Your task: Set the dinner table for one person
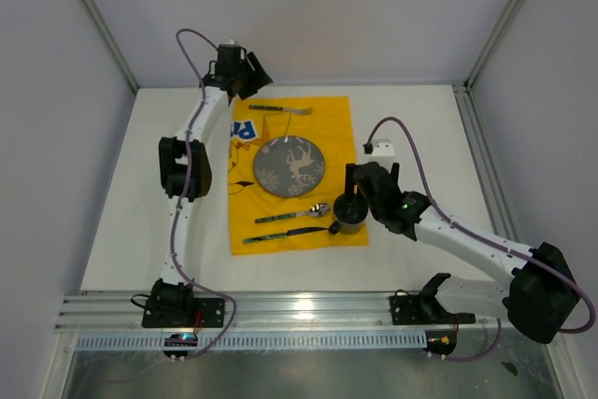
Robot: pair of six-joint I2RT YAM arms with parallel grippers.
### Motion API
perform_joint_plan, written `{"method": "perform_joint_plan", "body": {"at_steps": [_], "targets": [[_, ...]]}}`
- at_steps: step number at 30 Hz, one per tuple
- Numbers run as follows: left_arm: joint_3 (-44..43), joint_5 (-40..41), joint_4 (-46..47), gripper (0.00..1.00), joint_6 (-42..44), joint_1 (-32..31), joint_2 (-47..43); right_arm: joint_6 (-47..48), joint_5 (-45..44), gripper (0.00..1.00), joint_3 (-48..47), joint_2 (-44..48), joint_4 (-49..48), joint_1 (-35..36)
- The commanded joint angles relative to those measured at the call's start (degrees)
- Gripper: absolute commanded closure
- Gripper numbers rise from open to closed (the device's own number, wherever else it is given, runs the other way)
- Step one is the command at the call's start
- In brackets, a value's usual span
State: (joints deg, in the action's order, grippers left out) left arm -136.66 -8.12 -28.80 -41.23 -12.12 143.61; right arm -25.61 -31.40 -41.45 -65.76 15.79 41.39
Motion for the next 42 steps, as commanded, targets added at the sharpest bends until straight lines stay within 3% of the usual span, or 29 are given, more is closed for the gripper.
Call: {"method": "perform_joint_plan", "body": {"at_steps": [1,11,42], "targets": [[-2.47,-2.69,8.57,0.35,-0.34,1.31,2.72,0.82,0.9,0.19,-3.81,-1.48,-2.43,-0.08],[-2.12,-5.33,9.46,0.36,0.98,1.48,8.09,3.02,1.43,0.19,-8.73,-4.73,-2.78,-0.08],[-3.17,-4.98,11.04,0.37,0.54,2.98,11.25,2.84,4.85,0.2,-9.17,-6.22,-2.35,-0.08]]}}
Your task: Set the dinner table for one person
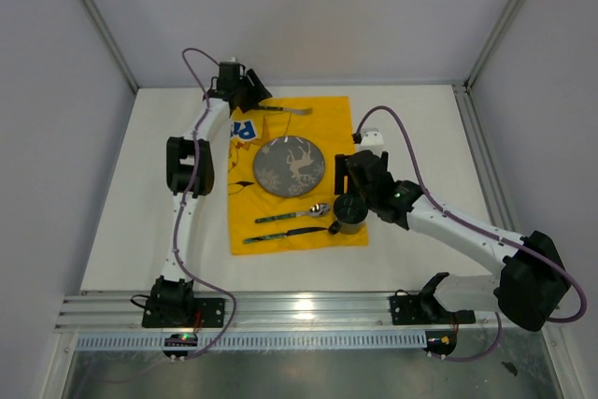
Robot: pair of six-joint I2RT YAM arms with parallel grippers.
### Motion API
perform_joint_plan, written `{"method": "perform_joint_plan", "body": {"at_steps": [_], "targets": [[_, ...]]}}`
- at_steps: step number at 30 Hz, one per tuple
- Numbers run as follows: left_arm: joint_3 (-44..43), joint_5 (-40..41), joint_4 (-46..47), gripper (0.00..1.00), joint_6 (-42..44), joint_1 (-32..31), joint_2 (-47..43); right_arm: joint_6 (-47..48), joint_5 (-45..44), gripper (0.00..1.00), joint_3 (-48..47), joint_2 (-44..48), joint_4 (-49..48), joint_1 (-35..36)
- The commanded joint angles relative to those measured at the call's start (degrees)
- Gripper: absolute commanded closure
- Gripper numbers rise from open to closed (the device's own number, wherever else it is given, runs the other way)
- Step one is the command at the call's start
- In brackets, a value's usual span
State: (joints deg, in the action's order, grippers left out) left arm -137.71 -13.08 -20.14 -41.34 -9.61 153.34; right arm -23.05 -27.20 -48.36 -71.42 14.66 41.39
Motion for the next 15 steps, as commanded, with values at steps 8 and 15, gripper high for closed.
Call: {"method": "perform_joint_plan", "body": {"at_steps": [8,15], "targets": [[-1.34,-0.45,1.6,0.38,0.39,0.55,1.7,0.11,1.09,0.2,-3.23,-1.62,-1.38,-0.08],[2.18,-0.54,1.25,0.39,0.3,0.64,-0.84,-0.33,1.62,0.2,-3.06,-2.06,-1.91,-0.08]]}}
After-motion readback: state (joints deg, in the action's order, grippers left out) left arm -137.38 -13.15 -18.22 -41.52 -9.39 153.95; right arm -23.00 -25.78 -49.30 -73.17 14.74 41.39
